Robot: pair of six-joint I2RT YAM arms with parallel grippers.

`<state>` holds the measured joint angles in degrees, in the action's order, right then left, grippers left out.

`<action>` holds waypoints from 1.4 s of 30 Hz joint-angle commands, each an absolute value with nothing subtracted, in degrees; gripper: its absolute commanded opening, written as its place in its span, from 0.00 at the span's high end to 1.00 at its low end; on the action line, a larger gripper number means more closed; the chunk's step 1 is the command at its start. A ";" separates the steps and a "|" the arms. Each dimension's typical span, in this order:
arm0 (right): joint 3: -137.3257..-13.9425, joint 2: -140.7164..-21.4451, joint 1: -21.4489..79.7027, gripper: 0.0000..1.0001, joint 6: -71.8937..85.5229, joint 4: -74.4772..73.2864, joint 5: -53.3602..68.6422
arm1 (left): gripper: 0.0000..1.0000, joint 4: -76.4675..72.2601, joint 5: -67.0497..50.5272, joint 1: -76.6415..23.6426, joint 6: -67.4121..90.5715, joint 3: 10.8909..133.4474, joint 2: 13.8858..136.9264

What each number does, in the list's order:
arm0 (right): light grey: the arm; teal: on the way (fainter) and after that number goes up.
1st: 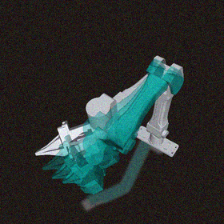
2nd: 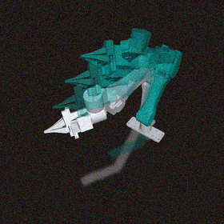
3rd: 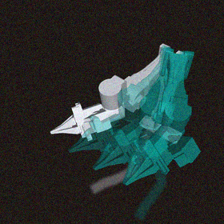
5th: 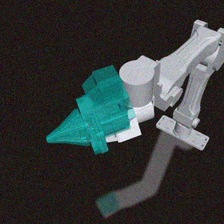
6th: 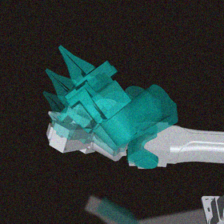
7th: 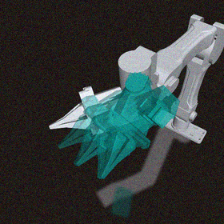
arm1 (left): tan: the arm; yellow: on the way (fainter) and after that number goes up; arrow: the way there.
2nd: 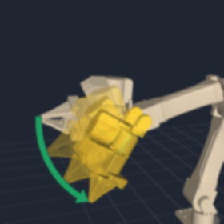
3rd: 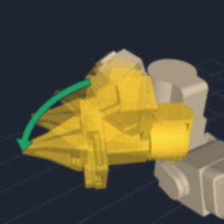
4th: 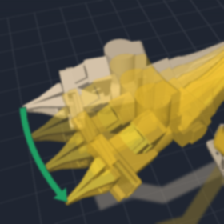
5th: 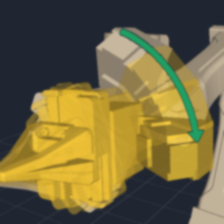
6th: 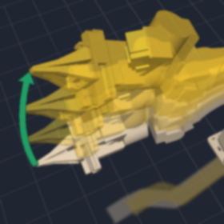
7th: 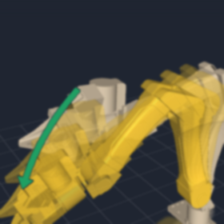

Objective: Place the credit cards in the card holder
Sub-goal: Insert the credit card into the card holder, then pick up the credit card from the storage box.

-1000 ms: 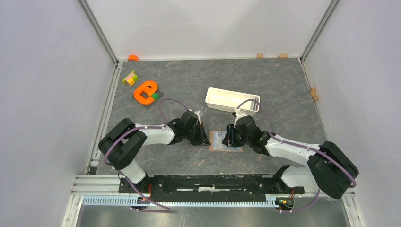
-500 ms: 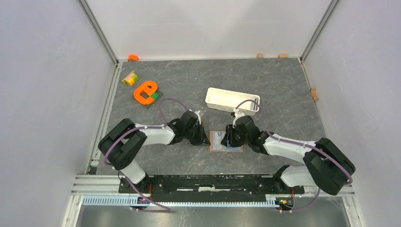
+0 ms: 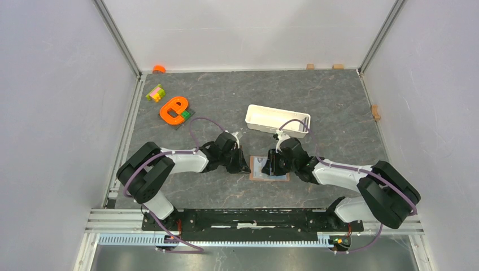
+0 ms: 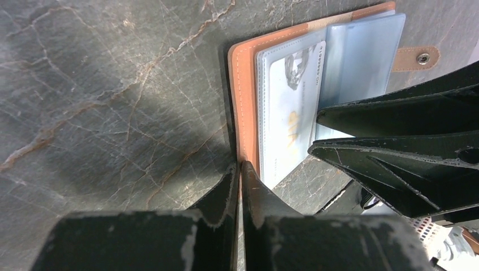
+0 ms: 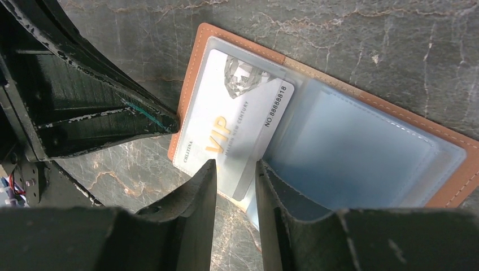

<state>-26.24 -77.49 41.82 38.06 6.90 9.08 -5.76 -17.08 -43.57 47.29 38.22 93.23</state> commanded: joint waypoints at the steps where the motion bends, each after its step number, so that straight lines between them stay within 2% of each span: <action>1: -28.92 -76.86 42.78 0.64 37.00 10.21 12.21 | 0.94 -4.84 -13.54 -43.73 46.98 37.61 91.86; 7: -36.72 -71.53 40.61 0.55 28.08 -6.04 3.53 | 0.94 -1.47 -11.44 -42.26 46.01 36.45 88.96; 10: -41.77 -69.09 35.10 0.48 22.61 -14.24 0.36 | 0.90 -0.28 -11.28 -41.20 44.91 35.63 85.94; 12: -44.59 -68.23 30.50 0.41 18.75 -18.53 -1.96 | 0.79 3.43 -10.92 -40.72 43.55 35.60 83.36; 15: -49.78 -69.63 23.86 0.29 13.29 -23.42 -4.34 | 0.48 8.66 -9.78 -39.89 41.69 36.70 78.40; 18: -55.18 -73.72 18.57 0.22 9.87 -25.84 -4.67 | 0.19 14.42 -8.89 -38.09 39.38 39.07 73.89; 19: -56.41 -75.11 16.49 0.21 8.97 -25.76 -3.88 | 0.10 16.41 -8.94 -37.25 38.56 40.48 72.91; 20: -57.97 -77.13 14.90 0.14 8.39 -25.83 -2.82 | 0.05 18.00 -9.32 -36.04 37.54 41.92 72.05; 21: -59.43 -78.78 13.23 0.13 7.90 -25.97 -1.86 | 0.01 19.09 -9.75 -35.01 36.26 43.34 71.84; 24: -63.11 -84.53 9.68 0.11 6.59 -25.32 -0.19 | 0.00 21.61 -11.12 -31.67 32.69 50.68 75.28; 35: -70.08 -99.52 3.53 0.08 6.92 -23.56 9.44 | 0.01 24.48 -7.75 -30.76 27.16 86.75 108.16; 42: -70.60 -103.30 1.77 0.09 8.23 -23.03 11.01 | 0.03 27.66 -2.64 -30.76 23.51 97.81 119.60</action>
<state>-68.16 -101.97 2.98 7.64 -24.27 8.64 25.39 -6.22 -30.76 28.16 92.40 116.20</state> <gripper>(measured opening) 0.917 0.980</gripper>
